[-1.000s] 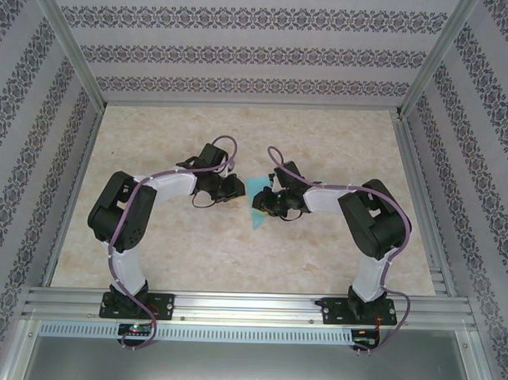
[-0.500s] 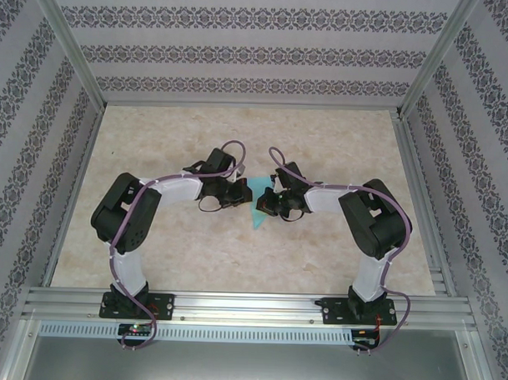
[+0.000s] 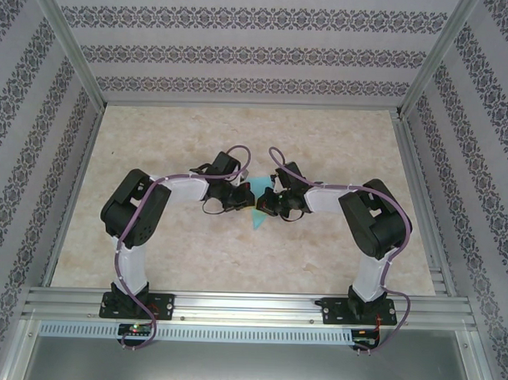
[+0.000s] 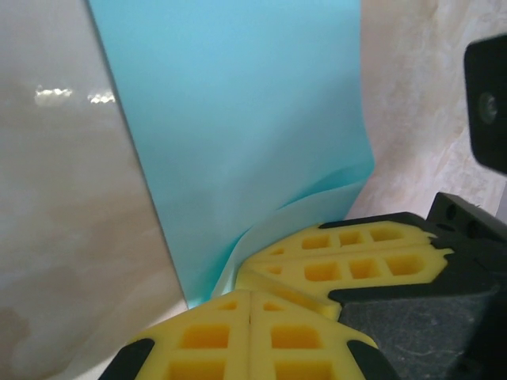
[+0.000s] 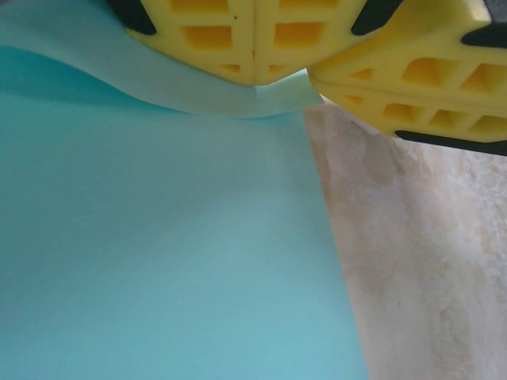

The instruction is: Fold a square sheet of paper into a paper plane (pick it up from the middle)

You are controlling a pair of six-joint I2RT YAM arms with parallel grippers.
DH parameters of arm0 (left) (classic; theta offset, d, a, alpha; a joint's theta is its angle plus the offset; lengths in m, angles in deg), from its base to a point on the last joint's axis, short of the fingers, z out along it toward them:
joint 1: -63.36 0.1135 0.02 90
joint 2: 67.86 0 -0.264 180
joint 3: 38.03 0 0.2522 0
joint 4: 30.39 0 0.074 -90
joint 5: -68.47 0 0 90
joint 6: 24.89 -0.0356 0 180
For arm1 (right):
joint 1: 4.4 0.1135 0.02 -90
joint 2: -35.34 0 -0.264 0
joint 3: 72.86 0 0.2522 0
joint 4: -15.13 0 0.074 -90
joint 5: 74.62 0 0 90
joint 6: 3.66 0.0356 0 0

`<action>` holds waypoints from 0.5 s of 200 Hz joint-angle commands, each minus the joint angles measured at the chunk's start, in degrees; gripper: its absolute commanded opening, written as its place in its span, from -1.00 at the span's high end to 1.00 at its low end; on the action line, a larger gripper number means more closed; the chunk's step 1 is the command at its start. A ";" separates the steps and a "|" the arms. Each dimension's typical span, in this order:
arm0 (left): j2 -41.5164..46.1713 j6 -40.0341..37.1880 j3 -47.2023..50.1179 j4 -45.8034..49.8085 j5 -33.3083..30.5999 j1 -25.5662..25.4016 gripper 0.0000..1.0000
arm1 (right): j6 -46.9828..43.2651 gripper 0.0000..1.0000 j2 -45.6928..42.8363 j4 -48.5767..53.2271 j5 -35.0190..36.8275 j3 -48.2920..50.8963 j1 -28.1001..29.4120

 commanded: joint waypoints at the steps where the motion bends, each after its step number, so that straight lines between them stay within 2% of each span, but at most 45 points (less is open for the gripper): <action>1: -1.21 0.42 -1.66 -0.29 -1.53 -0.57 1.00 | -0.60 1.00 2.31 4.92 2.55 1.75 -0.64; 100: -3.17 -2.63 -2.37 5.54 -7.68 -0.66 1.00 | 0.93 1.00 -1.37 1.52 0.61 2.45 -0.86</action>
